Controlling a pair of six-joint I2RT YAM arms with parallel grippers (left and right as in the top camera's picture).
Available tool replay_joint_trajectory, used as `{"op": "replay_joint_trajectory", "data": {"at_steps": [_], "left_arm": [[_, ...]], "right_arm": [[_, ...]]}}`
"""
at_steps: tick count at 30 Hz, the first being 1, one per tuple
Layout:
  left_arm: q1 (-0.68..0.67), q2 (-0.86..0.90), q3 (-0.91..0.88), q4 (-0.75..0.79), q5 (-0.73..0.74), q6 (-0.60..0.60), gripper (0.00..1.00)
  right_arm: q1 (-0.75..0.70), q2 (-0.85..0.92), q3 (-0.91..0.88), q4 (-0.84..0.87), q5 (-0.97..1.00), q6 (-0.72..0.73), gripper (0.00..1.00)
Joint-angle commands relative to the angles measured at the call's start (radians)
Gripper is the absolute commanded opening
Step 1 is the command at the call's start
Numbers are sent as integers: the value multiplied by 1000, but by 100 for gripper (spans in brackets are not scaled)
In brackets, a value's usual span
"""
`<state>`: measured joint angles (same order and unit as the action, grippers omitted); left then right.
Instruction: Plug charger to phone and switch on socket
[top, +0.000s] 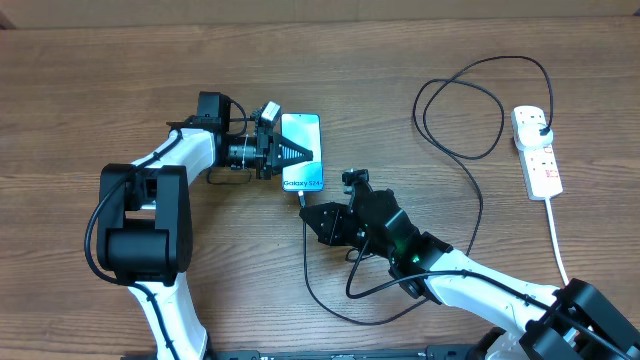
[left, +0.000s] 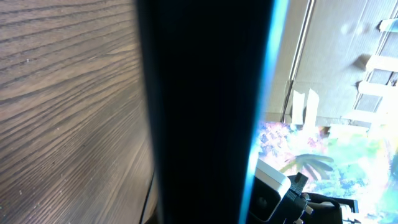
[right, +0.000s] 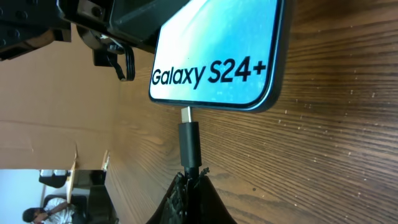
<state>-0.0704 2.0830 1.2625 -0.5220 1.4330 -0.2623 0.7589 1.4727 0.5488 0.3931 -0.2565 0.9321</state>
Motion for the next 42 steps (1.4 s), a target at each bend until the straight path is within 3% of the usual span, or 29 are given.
{"op": "replay_joint_trajectory", "data": {"at_steps": [1,42], "left_arm": [[-2,-39,1,-1,39,-10,4],[-1,-39,1,0,38,-16,4]], "right_arm": [[-20,-19,-6,10,59,35,4],[-65,-20,-6,5,113,28,4]]}}
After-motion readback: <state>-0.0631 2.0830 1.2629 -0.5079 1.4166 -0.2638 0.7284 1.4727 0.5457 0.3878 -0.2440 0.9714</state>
